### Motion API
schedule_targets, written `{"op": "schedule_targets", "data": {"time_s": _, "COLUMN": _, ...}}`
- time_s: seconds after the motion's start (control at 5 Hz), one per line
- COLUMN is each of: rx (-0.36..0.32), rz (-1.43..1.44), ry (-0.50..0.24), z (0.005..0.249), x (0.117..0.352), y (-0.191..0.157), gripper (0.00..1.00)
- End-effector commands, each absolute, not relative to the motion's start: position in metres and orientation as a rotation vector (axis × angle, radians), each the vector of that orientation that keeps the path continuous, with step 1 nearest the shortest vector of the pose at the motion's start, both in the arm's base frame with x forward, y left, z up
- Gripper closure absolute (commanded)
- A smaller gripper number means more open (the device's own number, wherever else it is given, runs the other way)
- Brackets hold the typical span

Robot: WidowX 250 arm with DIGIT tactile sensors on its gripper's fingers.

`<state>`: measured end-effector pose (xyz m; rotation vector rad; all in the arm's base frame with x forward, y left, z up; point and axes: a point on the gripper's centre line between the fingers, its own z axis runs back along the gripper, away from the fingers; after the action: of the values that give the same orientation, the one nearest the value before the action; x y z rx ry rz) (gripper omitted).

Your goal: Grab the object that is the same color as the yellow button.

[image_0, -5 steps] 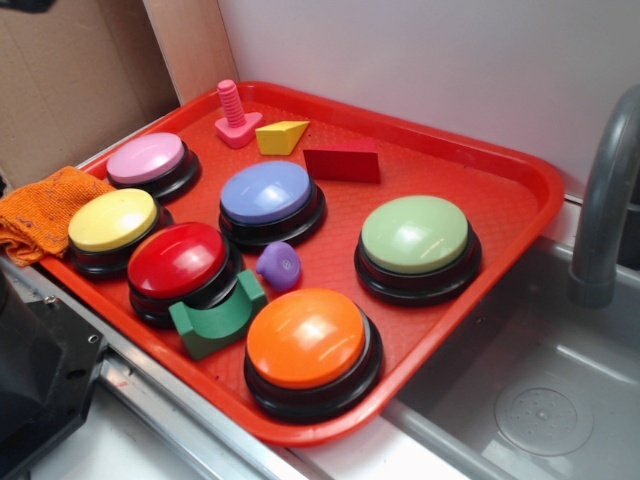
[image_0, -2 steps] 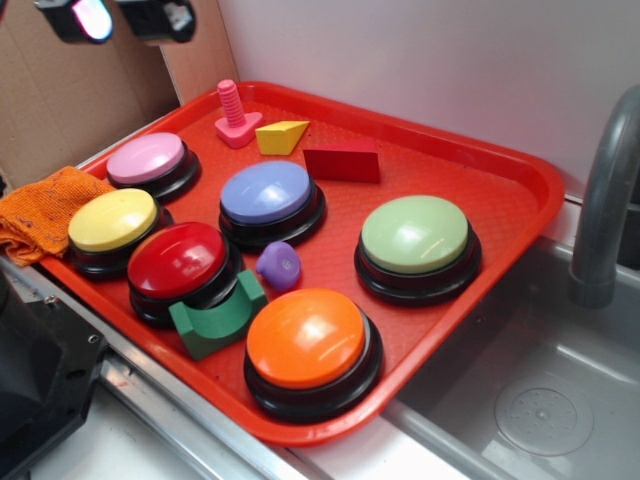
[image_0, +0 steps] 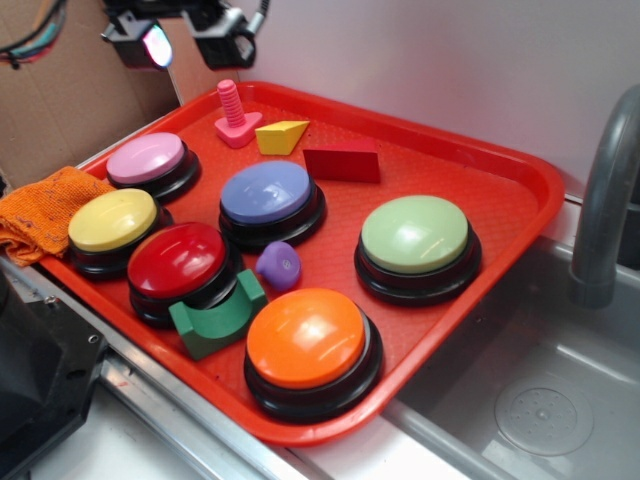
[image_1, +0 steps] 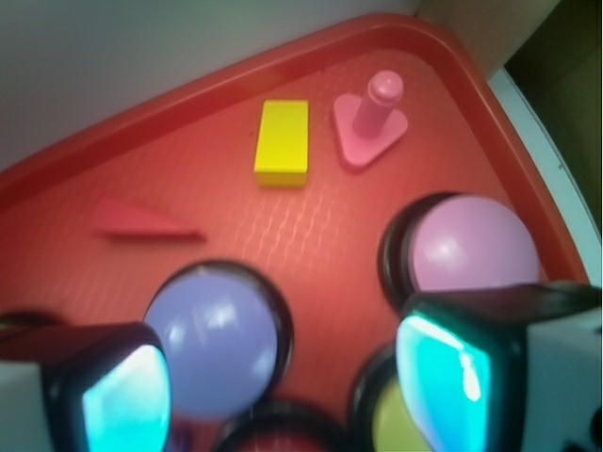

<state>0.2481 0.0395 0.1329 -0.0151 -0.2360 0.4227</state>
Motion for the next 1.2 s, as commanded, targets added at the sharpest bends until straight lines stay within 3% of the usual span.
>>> {"op": "schedule_targets", "data": {"time_s": 0.0, "rx": 0.010, "rz": 0.544, "ry": -0.318, "z": 0.107, "x": 0.284, "y": 0.058, "gripper": 0.00}}
{"op": "schedule_targets", "data": {"time_s": 1.0, "rx": 0.026, "rz": 0.601, "ry": -0.330, "z": 0.054, "x": 0.310, "y": 0.078, "gripper": 0.00}}
